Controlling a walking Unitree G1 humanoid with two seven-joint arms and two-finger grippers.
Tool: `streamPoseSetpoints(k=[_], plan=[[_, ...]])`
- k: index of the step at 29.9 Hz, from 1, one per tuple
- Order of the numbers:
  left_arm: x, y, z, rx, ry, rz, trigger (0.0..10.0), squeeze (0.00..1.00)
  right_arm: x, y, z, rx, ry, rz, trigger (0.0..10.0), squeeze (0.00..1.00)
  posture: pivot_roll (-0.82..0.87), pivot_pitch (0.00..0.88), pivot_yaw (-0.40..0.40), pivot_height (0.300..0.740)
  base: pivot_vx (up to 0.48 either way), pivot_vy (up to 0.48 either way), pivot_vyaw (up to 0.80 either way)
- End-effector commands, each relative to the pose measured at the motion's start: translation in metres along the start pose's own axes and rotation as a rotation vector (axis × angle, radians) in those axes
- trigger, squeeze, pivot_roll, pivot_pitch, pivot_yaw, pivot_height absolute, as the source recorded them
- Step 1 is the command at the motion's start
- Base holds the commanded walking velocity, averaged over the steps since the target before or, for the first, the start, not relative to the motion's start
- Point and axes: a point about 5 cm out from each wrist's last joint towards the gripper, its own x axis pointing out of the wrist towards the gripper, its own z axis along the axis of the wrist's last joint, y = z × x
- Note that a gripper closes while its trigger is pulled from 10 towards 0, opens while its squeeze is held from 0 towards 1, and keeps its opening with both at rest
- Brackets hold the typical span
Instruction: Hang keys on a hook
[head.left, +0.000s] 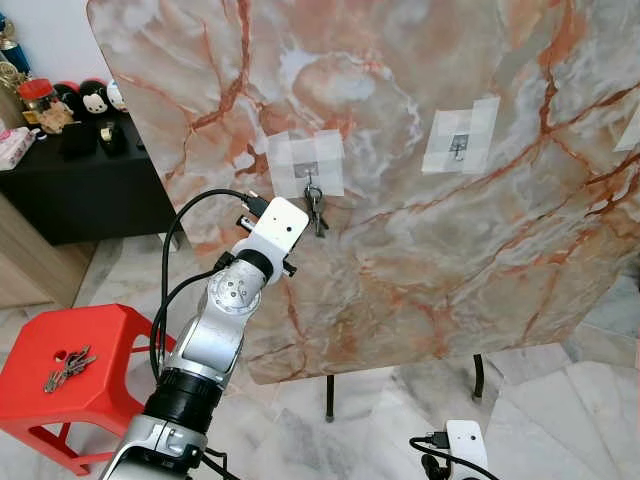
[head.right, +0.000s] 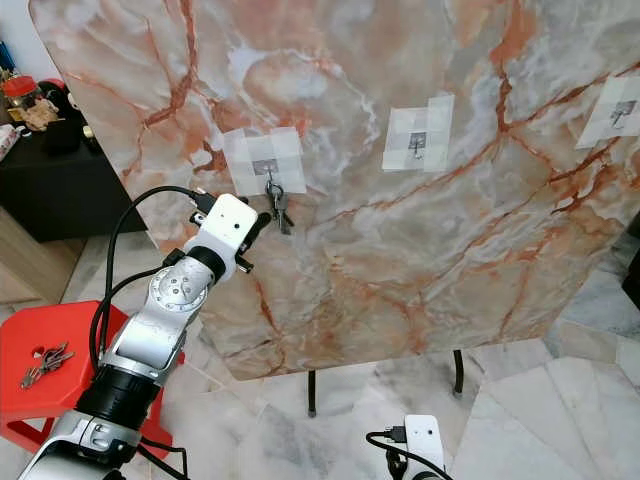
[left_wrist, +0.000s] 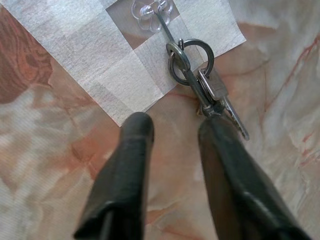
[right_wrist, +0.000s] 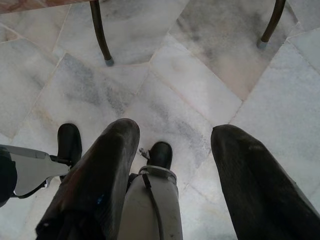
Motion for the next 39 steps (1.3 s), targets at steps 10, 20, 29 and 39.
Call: streamPoseSetpoints(k=[10, 20, 29, 39], plan=[[-0.015, 0.019, -0.005, -0.138, -0.073, 0.099, 10.0, 1.0, 0.0, 0.002, -0.002, 0.006, 0.007, 0.004, 10.0, 0.0, 0.09, 0.077, 0.038, 0.74, 0.0, 0.0, 0.0], [-0.057, 0.031, -0.05, -0.221, -0.062, 0.176, 10.0, 0.0, 0.0, 0.002, -0.001, 0.013, 0.006, -0.002, 10.0, 0.0, 0.1, 0.076, 0.034, 0.74, 0.0, 0.0, 0.0], [-0.11, 0.002, -0.16, -0.216, 0.372, 0.099, 10.0, 0.0, 0.001, 0.002, 0.001, 0.023, 0.003, -0.009, 10.0, 0.0, 0.1, 0.033, 0.004, 0.74, 0.0, 0.0, 0.0], [-0.139, -0.046, -0.209, -0.305, 0.689, 0.031, 10.0, 0.0, 0.001, -0.003, 0.007, 0.018, -0.007, -0.021, 10.0, 0.0, 0.1, 0.009, -0.009, 0.74, 0.0, 0.0, 0.0]])
